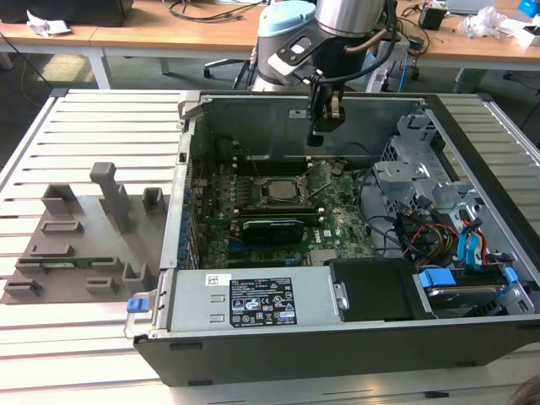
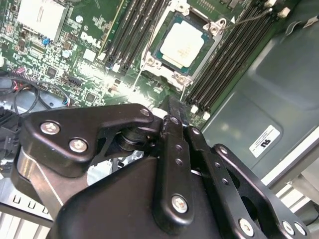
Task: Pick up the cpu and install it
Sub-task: 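Close the cpu cover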
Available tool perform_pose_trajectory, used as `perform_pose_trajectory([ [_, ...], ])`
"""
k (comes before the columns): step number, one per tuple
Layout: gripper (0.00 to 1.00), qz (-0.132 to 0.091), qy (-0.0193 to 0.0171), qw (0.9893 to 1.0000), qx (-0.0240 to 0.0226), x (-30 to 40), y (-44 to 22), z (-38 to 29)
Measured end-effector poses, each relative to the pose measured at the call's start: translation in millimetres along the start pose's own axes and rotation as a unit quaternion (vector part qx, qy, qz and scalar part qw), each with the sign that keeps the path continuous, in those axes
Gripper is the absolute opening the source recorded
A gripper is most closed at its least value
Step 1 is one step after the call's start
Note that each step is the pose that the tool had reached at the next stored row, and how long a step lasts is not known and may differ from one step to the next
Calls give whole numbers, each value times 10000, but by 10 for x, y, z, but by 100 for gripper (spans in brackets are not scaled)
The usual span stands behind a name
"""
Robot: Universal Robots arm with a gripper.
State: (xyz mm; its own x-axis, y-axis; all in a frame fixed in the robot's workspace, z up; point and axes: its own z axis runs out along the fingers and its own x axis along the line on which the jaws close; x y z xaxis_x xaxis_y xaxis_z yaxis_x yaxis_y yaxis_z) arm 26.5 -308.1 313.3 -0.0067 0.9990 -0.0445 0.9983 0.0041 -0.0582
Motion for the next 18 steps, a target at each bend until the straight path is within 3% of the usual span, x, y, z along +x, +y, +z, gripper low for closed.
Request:
perform_pose_trajectory([
  [8, 11, -1, -2, 10000, 0, 0, 139, 21],
  [18, 11, 0, -2, 10000, 0, 2, 187, 52],
])
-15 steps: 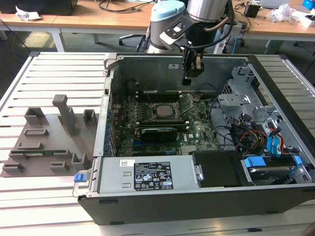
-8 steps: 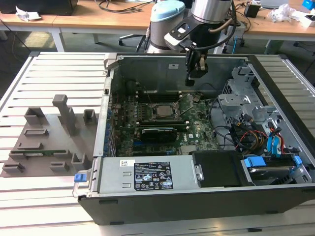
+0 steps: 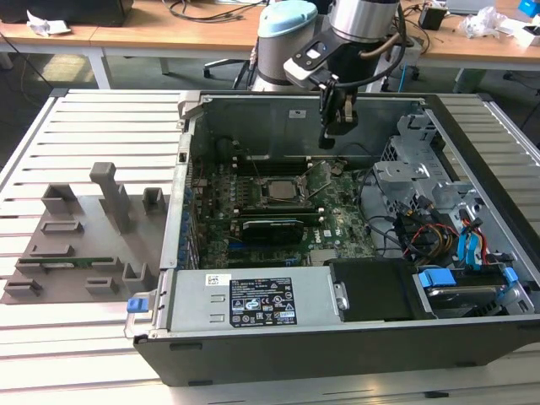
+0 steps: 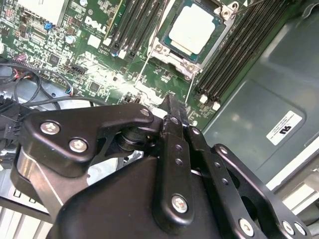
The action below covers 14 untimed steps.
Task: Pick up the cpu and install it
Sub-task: 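Close the cpu cover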
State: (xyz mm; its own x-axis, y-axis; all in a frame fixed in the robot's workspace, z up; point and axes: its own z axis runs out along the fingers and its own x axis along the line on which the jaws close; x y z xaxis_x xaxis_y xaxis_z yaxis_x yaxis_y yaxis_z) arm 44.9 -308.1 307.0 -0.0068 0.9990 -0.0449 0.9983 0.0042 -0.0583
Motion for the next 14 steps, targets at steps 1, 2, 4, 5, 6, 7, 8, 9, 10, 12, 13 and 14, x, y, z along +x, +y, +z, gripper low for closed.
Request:
perform_pose_trajectory([
  [1, 11, 0, 0, 10000, 0, 0, 6, 15],
  [2, 11, 0, -1, 10000, 0, 1, 11, 27],
  [4, 11, 0, 0, 10000, 1, 3, 39, 77],
  [5, 11, 0, -1, 10000, 2, 4, 70, 86],
  [6, 11, 1, -2, 10000, 3, 4, 99, 89],
  [7, 11, 0, -1, 10000, 5, 5, 126, 94],
  [8, 11, 0, 0, 10000, 5, 6, 155, 101],
  [9, 11, 0, 0, 10000, 7, 7, 183, 111],
  [10, 11, -1, -1, 10000, 10, 9, 220, 135],
  [12, 11, 0, -4, 10000, 14, 15, 260, 179],
  [13, 11, -1, -5, 10000, 15, 17, 271, 197],
  [14, 11, 0, -6, 10000, 17, 20, 287, 224],
])
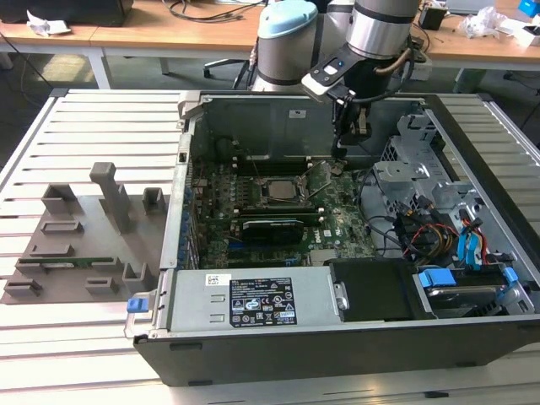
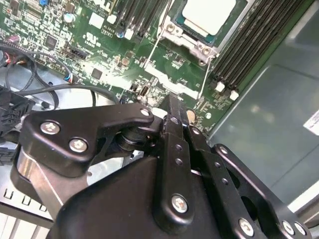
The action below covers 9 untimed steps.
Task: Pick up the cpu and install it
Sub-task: 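Close the cpu cover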
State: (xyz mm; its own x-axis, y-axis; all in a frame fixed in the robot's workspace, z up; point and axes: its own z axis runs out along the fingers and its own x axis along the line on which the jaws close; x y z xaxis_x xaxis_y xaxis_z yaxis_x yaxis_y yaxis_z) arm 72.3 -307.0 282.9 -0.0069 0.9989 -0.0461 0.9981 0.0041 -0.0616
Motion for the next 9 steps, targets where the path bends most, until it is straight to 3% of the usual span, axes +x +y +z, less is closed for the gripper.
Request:
perform_pose_trajectory([
  [5, 11, -33, -8, 10000, 6, 15, 124, 182],
  [7, 11, -51, -10, 10000, 6, 17, 128, 242],
  [8, 11, -72, -11, 10000, 4, 24, 88, 369],
  [9, 11, -73, -11, 10000, 4, 24, 61, 373],
])
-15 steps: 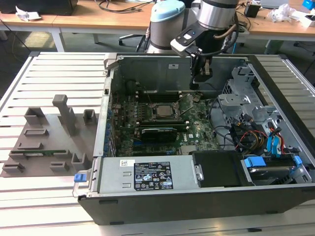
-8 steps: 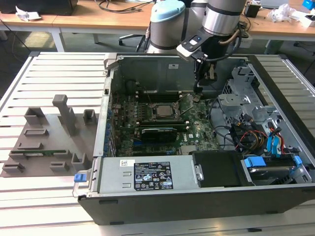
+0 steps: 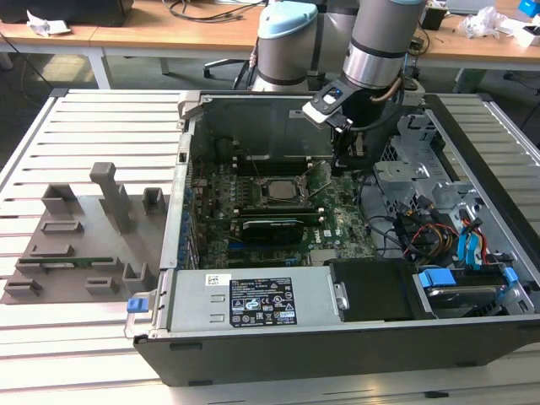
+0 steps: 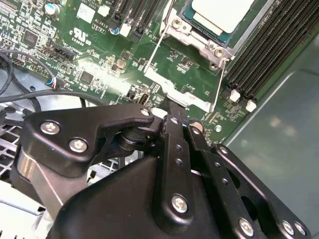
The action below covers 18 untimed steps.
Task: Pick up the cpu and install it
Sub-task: 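Close the cpu cover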
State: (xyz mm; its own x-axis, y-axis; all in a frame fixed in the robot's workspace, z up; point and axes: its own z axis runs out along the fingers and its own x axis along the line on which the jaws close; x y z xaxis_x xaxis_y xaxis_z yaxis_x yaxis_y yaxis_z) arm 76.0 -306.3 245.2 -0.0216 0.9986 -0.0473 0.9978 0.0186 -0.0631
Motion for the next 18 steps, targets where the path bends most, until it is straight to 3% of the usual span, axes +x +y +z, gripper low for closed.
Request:
perform_pose_trajectory([
  [18, 11, 0, 0, 10000, 0, 3, -164, 11],
])
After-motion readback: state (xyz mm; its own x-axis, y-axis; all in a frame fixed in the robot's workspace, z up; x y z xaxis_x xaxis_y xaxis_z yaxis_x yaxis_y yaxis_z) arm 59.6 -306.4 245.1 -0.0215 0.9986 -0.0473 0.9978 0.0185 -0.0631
